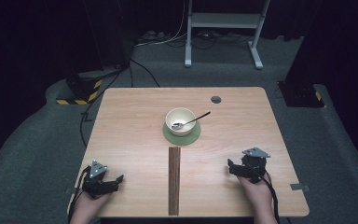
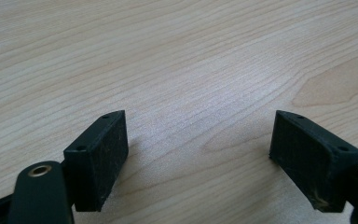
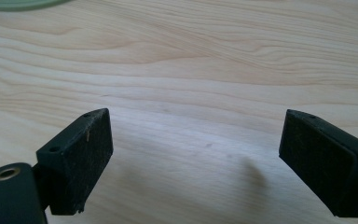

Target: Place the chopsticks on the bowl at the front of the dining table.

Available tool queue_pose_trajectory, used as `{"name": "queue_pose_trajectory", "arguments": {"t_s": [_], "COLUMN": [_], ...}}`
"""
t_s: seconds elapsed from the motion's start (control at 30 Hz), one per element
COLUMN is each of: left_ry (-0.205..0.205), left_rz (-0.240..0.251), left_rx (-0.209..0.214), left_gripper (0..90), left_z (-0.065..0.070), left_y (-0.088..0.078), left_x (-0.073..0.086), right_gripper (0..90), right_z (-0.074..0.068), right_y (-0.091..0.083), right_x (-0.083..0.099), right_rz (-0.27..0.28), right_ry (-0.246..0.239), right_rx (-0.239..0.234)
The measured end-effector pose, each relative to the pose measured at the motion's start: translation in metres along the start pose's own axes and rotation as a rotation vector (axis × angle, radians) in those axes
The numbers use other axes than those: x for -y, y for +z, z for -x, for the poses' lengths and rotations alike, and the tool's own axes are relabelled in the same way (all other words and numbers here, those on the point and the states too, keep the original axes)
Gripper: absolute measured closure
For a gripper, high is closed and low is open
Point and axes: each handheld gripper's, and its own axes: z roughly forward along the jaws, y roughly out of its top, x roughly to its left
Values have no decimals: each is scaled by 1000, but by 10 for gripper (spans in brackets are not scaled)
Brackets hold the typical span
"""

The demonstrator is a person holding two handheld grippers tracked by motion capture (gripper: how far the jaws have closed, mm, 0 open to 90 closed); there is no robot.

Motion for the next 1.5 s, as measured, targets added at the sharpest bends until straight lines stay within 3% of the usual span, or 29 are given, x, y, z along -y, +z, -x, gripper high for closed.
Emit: {"name": "queue_pose_trajectory", "arguments": {"t_s": [0.07, 0.3, 0.57, 0.77, 1.0, 1.5], "left_ry": [-1, -1, 20, 19, 13, 19], "left_rz": [5, 6, 8, 4, 8, 1], "left_rx": [1, 0, 9, 11, 13, 23], "left_gripper": [198, 201, 197, 194, 196, 194], "left_z": [0, 1, 1, 2, 2, 1], "left_y": [0, 0, 0, -1, 0, 0], "left_x": [0, 0, 1, 1, 1, 1], "right_gripper": [97, 97, 97, 97, 98, 99], "right_z": [-3, -25, -46, -56, -73, -107], "right_y": [0, -5, -3, -1, 1, 9], "right_x": [0, -2, -2, -2, -2, -5], "right_rz": [7, 20, 25, 24, 35, 10], "right_ry": [9, -60, -105, -124, -185, -212], "right_rx": [-10, -49, -108, -125, -152, -203]}}
